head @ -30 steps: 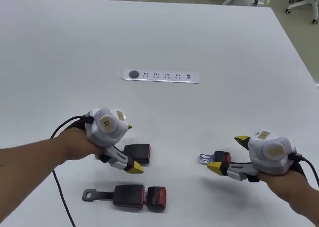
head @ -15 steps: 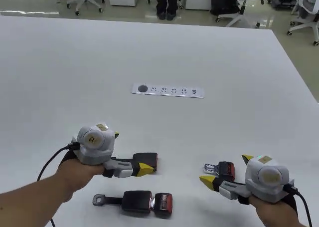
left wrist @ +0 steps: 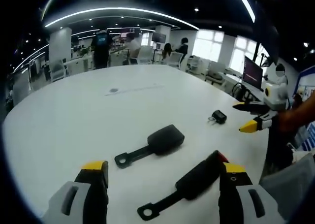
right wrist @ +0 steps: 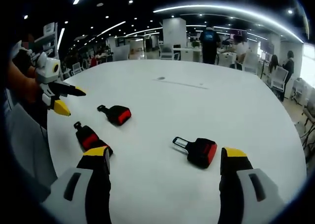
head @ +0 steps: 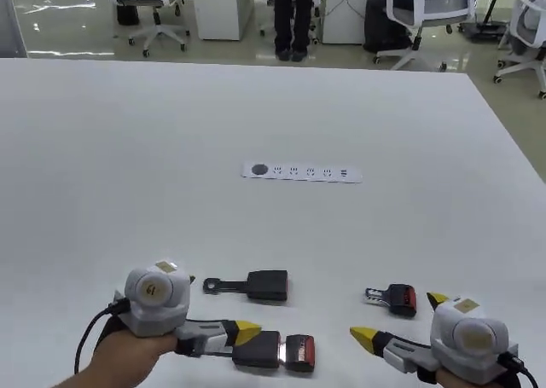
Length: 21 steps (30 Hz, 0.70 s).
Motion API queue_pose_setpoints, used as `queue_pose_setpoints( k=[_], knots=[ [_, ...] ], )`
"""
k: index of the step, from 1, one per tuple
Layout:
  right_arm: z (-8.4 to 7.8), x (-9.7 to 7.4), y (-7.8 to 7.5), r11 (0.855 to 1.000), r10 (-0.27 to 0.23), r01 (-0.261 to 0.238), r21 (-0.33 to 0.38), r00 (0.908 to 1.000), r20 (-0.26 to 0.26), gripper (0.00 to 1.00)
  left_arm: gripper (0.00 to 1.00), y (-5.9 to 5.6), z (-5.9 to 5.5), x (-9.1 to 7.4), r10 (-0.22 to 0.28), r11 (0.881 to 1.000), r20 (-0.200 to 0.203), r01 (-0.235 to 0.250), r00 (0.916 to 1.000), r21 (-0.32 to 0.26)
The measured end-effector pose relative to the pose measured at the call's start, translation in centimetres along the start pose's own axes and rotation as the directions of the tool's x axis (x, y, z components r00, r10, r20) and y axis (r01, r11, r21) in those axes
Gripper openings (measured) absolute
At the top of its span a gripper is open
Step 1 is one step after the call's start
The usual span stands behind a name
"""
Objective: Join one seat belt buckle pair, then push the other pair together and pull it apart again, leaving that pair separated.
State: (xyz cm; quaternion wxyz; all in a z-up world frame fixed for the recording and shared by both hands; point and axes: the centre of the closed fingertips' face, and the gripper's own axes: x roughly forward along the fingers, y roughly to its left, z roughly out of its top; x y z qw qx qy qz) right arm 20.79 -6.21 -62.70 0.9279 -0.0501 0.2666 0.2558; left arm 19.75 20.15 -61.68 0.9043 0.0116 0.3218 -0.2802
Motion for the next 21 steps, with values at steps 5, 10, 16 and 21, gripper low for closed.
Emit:
queue_pose_setpoints(
  k=[5, 10, 16, 21],
  knots=[
    [-0.4, -1.0, 1.2, 1.0, -0.008, 0.008, 0.013, 0.9997, 0.023, 0.95, 0.98, 0.5, -0.6, -2.1, 0.016, 0.999, 0.032, -0.015, 0.9994, -0.033],
    [0.4, -3.0, 3.0, 0.999, -0.018, 0.016, 0.035, 0.9991, 0.038, 0.98, 0.98, 0.8, -1.3, -4.0, 0.027, 0.999, 0.055, -0.025, 0.9981, -0.037],
    [-0.1, -4.2, 4.1, 0.999, -0.024, 0.021, 0.037, 0.9981, 0.057, 0.99, 0.97, 0.7, -1.8, -6.0, 0.041, 0.998, 0.073, -0.038, 0.9965, -0.045],
    [-0.5, -5.0, 4.4, 0.999, -0.036, 0.033, 0.044, 0.9968, 0.071, 0.99, 0.97, 0.9, -2.3, -7.4, 0.051, 0.998, 0.093, -0.046, 0.9944, -0.052]
  ],
)
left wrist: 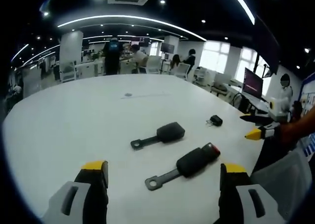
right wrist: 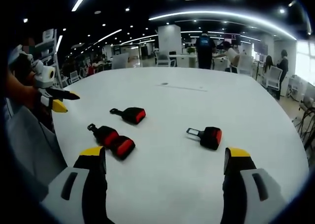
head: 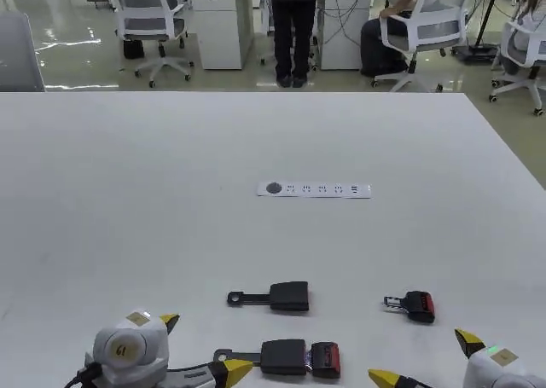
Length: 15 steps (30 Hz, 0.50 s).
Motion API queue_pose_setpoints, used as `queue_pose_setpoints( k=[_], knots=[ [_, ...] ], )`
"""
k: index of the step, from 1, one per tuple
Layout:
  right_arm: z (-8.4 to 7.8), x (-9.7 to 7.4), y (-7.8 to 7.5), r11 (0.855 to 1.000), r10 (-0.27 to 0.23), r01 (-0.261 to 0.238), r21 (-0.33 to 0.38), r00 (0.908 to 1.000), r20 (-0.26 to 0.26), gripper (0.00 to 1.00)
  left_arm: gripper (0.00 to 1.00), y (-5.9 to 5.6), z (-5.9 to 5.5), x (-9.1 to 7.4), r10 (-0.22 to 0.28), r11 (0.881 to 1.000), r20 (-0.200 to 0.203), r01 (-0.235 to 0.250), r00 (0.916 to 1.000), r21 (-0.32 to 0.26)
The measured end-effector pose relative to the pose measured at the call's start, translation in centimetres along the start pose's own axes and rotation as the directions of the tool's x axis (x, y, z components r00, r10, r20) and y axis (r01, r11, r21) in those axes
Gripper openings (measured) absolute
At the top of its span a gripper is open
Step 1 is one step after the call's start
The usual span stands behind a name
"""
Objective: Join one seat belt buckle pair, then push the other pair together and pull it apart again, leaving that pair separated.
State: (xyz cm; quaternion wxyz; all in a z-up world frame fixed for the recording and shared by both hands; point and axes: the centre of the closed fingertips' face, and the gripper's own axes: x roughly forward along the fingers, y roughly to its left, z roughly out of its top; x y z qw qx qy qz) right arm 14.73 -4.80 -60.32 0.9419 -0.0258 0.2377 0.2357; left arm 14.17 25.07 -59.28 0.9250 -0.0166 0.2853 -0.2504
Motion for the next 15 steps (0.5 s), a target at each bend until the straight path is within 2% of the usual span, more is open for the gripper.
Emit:
queue_pose_setpoints(
  k=[4, 9, 13, 15],
  knots=[
    [0.2, -1.0, 0.4, 1.0, -0.008, 0.008, 0.007, 0.9999, 0.01, 0.99, 0.97, 0.1, -0.1, -0.6, 0.006, 1.0, 0.01, -0.006, 0.9999, -0.012],
    [-0.8, -1.6, 0.4, 1.0, -0.019, 0.019, 0.014, 0.9998, 0.005, 0.99, 0.95, 0.4, -0.3, -1.4, 0.012, 1.0, 0.012, -0.012, 0.9999, -0.011],
    [-1.1, -2.2, 0.5, 0.999, -0.025, 0.024, 0.022, 0.9997, 0.003, 0.99, 0.95, 0.0, -0.5, -2.0, 0.02, 1.0, 0.011, -0.02, 0.9997, 0.003],
    [-1.4, -2.2, 0.5, 0.999, -0.024, 0.024, 0.023, 0.9997, 0.006, 0.99, 0.95, 0.3, -0.8, -2.0, 0.018, 1.0, 0.008, -0.018, 0.9998, 0.011]
  ],
)
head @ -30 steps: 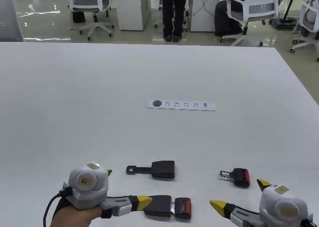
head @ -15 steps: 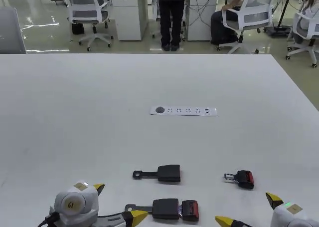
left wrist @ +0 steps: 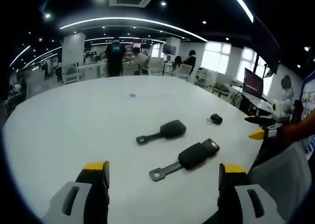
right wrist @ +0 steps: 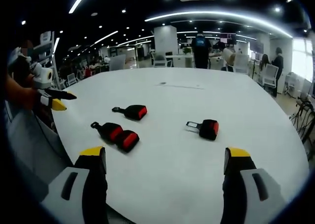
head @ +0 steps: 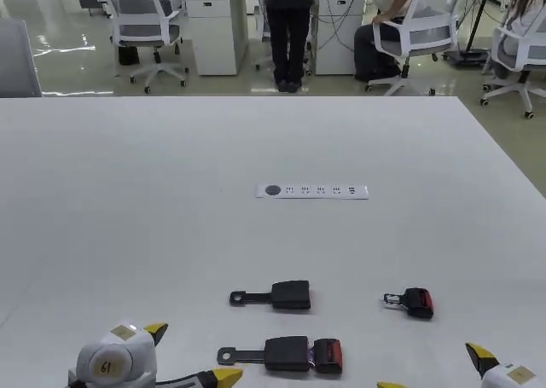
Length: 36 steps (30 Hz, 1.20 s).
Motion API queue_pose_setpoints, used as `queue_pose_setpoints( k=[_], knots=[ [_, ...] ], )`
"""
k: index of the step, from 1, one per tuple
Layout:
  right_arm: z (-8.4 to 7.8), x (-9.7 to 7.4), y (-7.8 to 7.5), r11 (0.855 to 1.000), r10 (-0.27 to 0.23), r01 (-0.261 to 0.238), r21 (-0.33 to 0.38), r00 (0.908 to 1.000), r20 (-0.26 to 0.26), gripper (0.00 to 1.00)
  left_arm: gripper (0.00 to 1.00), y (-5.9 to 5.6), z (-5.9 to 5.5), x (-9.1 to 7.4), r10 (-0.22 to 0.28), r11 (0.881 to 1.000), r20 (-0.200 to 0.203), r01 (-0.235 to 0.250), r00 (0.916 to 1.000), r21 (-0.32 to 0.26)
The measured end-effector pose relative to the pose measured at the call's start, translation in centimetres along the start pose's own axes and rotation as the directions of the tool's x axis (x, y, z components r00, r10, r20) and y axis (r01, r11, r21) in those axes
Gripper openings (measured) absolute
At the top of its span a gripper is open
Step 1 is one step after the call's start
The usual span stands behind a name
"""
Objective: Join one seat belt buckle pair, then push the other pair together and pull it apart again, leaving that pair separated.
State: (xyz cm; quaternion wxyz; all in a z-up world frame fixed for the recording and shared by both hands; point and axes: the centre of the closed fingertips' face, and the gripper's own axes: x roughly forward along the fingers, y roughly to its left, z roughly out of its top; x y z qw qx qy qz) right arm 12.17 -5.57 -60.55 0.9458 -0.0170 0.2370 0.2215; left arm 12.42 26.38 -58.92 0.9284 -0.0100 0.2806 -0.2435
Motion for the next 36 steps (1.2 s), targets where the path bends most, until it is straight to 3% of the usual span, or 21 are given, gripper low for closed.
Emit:
queue_pose_setpoints(
  k=[4, 15, 20, 36],
  knots=[
    [0.2, -0.1, 0.2, 1.0, -0.002, 0.002, 0.001, 1.0, 0.002, 0.99, 0.94, 0.0, 0.2, -0.3, 0.005, 1.0, 0.013, -0.005, 0.9999, -0.006],
    [0.3, -0.9, 0.8, 1.0, -0.001, 0.001, 0.011, 1.0, 0.0, 0.99, 0.94, 0.6, -0.7, -1.1, 0.006, 1.0, 0.012, -0.005, 0.9999, -0.023],
    [0.0, -0.7, 0.6, 1.0, -0.001, 0.001, 0.014, 1.0, -0.005, 0.99, 0.94, 0.1, -0.6, -1.1, 0.003, 1.0, 0.011, -0.003, 0.9999, -0.022],
    [0.2, -0.1, 0.4, 1.0, 0.005, -0.005, 0.01, 0.9999, -0.014, 0.99, 0.93, 0.2, -0.7, -0.8, -0.007, 1.0, -0.014, 0.007, 0.9999, -0.01]
  ],
)
